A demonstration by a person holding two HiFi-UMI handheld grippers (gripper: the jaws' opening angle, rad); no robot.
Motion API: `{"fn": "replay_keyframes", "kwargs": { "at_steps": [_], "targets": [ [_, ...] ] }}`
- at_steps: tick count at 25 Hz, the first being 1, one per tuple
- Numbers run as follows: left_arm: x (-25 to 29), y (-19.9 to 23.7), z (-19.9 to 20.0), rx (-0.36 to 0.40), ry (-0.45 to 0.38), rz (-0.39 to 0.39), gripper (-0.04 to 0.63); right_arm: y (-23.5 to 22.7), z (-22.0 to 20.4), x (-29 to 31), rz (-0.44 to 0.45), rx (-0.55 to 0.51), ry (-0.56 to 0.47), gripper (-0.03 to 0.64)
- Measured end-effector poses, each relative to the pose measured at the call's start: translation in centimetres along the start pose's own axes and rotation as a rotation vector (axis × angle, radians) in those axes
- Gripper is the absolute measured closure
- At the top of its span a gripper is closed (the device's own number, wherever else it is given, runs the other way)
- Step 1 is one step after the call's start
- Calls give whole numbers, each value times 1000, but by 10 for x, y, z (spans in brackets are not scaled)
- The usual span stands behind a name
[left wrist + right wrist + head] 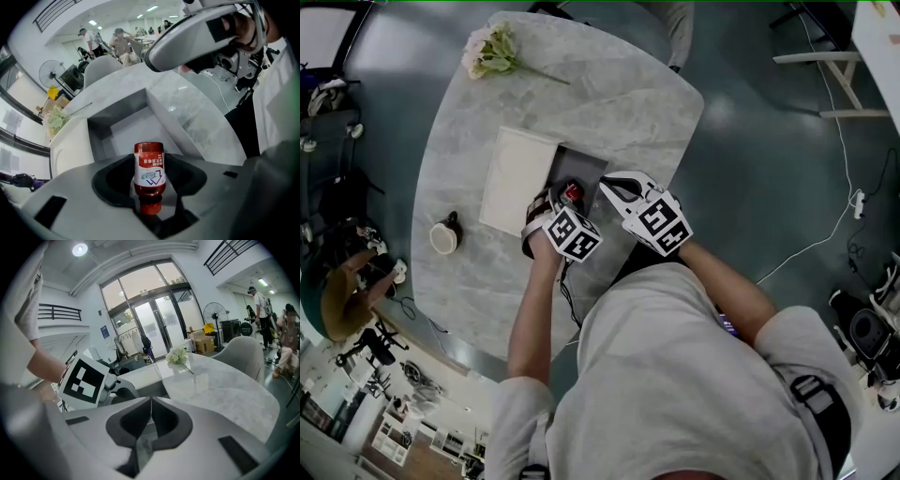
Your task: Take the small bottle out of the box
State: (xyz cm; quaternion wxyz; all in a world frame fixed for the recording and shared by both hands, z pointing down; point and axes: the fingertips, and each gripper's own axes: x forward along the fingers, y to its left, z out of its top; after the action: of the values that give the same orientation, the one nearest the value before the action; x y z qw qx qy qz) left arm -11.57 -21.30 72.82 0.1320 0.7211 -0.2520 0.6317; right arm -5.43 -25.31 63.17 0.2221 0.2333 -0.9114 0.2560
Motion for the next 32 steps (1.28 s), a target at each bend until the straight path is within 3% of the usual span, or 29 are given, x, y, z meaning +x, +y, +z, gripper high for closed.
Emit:
{"fn": "replay_keyframes", "kwargs": {
  "at_steps": [6,14,18,22,27,32],
  "targets": [
    [6,7,3,-78,33,-3,380,-11,-1,2,1,0,6,591],
    [11,7,2,-84,52,7,376,-17,-1,2,-5,12,-6,591],
    [5,9,8,-166,-15,-6,376,-16,0,2,-16,11,-15,591],
    [-9,13,7,-332,-104,-20,377,-9,3,-4,-36,22,-34,591],
    [-39,27,1,-517,-249,17,377,3,14,-9,-58,8,-66,591],
    [-81,34,-6,-641,-404,69,376,26,33,-12,-69,-27,-118,591]
  ]
}}
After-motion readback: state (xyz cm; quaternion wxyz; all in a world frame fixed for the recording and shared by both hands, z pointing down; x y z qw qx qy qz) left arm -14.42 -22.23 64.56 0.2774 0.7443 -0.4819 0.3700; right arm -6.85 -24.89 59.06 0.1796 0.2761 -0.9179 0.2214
